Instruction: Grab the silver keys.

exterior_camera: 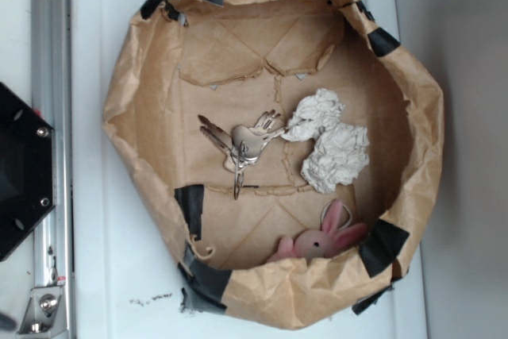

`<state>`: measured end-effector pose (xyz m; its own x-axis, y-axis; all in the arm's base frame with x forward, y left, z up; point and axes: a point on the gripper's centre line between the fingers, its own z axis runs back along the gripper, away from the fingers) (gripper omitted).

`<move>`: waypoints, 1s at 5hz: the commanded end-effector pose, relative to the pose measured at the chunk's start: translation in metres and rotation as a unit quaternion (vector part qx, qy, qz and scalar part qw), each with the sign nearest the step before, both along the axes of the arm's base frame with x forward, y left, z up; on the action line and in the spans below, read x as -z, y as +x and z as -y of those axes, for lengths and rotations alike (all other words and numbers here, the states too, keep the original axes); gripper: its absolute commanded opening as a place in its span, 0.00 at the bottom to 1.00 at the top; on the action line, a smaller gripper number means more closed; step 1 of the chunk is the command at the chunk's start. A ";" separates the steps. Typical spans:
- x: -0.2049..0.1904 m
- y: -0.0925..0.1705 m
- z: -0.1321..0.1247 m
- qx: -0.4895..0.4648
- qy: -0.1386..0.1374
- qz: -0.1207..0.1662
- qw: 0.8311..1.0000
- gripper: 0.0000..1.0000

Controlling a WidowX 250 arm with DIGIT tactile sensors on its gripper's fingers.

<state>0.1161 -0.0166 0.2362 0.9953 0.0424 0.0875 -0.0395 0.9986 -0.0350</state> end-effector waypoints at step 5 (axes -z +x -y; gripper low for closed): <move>0.028 0.109 -0.019 -0.260 -0.063 0.072 0.961 1.00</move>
